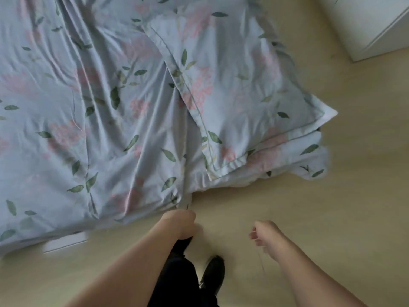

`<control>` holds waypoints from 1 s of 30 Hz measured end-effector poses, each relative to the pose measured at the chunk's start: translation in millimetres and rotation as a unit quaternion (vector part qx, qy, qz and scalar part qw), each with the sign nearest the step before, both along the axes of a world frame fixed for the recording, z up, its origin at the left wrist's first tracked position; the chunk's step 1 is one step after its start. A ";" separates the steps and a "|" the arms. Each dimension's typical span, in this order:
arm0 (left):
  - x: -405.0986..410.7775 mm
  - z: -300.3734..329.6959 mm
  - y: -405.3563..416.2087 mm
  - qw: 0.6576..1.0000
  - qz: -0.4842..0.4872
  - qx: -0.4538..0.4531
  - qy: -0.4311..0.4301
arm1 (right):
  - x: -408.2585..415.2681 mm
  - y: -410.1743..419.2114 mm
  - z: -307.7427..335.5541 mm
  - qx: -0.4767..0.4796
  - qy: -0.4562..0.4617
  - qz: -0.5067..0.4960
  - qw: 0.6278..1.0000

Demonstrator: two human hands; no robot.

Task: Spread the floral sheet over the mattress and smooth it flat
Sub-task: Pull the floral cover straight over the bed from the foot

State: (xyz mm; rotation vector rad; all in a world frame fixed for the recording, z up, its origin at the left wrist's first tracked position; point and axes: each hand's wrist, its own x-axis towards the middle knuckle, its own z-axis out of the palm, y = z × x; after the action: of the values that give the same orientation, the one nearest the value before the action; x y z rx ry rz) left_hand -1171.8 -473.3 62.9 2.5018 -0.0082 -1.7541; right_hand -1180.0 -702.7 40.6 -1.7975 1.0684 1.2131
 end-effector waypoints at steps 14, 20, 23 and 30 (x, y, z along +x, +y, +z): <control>165.4 -74.9 -208.9 0.977 -0.045 -0.041 -0.206 | 250.8 -147.1 -68.7 -0.120 -0.067 -0.129 0.982; 211.0 -99.9 -289.3 0.974 -0.137 0.042 -0.175 | 271.2 -216.2 -95.2 -0.111 -0.037 0.115 0.986; 224.8 -108.8 -307.1 0.965 -0.201 0.044 -0.164 | 282.1 -239.5 -98.1 -0.055 0.021 0.106 0.993; 235.9 -93.2 -349.3 0.980 -0.141 0.057 -0.127 | 297.4 -292.7 -100.0 0.008 0.011 0.216 0.976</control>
State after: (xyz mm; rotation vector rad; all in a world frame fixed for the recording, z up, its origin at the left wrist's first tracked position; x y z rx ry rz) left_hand -935.9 -822.7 -30.3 2.9164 -0.2999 -1.5437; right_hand -882.6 -995.4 -59.4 -2.0748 0.6929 1.4879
